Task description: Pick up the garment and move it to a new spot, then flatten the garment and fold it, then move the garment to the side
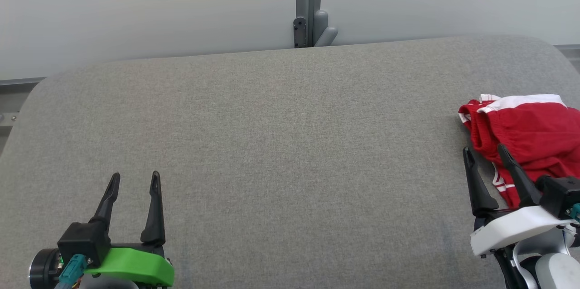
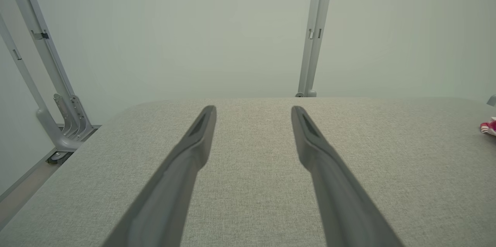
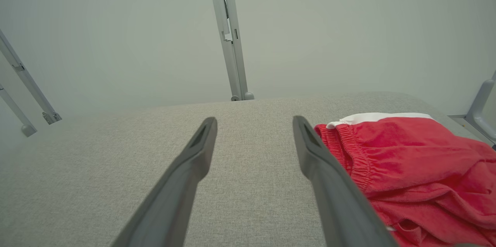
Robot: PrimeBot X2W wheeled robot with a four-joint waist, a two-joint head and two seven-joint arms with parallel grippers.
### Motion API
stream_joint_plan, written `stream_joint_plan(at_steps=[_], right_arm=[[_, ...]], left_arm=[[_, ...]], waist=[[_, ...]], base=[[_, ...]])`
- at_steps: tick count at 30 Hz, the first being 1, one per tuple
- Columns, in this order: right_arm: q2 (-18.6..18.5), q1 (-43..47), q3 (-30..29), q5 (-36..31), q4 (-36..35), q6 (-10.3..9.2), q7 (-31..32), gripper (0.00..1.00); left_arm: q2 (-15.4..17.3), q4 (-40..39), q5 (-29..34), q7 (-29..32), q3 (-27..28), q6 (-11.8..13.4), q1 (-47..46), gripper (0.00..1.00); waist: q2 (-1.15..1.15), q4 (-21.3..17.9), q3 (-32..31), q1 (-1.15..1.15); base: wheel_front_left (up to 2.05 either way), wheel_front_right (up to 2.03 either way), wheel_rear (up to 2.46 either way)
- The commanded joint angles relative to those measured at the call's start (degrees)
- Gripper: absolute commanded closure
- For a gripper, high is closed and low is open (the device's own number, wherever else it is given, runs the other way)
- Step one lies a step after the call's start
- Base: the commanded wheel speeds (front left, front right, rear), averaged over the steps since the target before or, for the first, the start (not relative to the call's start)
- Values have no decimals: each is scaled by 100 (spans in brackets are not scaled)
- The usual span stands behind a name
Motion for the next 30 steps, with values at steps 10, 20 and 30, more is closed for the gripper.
stream_joint_plan(at_steps=[10,20,30], right_arm=[[21,3,-14,7,-10,0,34,100],[160,-83,-168,749,319,0,251,100],[240,-251,-388,1642,554,0,499,100]], left_arm=[[-4,11,-5,-2,-22,22,-2,100],[-275,298,-688,86,94,-185,-23,100],[-504,602,-1507,189,312,-461,-217,100]], waist=[[0,24,13,0],[0,16,14,0],[0,7,13,0]], base=[[0,0,0],[0,0,0],[0,0,0]])
